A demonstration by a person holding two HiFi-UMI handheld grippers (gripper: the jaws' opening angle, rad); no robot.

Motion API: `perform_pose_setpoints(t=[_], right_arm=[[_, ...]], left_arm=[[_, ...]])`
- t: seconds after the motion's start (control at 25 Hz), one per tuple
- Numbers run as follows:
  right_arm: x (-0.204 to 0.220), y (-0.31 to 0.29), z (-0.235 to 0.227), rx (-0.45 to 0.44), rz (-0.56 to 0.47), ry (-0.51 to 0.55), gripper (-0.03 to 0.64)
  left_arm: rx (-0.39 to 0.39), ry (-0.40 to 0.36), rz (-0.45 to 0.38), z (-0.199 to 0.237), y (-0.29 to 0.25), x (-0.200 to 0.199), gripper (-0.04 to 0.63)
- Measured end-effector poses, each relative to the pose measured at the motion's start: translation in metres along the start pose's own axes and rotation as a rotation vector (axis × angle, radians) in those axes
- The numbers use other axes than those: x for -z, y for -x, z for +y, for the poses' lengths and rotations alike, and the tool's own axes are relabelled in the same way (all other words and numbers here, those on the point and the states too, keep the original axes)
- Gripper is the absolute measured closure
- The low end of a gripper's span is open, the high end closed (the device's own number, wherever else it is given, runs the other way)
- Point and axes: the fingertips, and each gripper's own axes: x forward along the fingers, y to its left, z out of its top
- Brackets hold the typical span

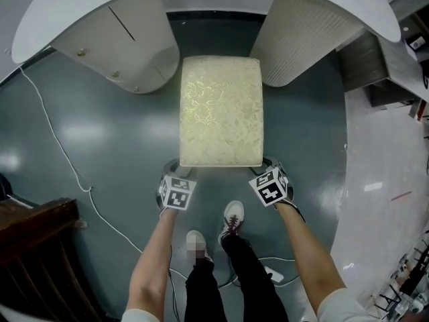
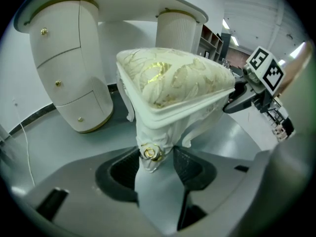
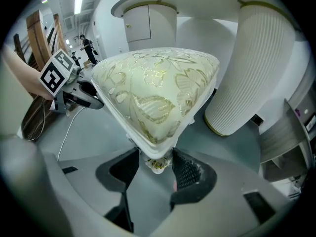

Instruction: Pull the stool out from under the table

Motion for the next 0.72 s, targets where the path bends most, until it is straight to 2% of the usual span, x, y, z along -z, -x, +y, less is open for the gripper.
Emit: perform_pose_setpoints(t=[0.28,0.72], right_arm=[[0.029,0.014,0.039,0.005,0.053,-0.015,0.396],[0.062,0.030,0.084,0.040,0.100,-0.049,0.396]], left_arm=[[0.029,-0.010,0.045,-0.018,0.022,0.038,0.373],[0.074,-0.069,0.059,-0.033,0.046,0.076,0.373]])
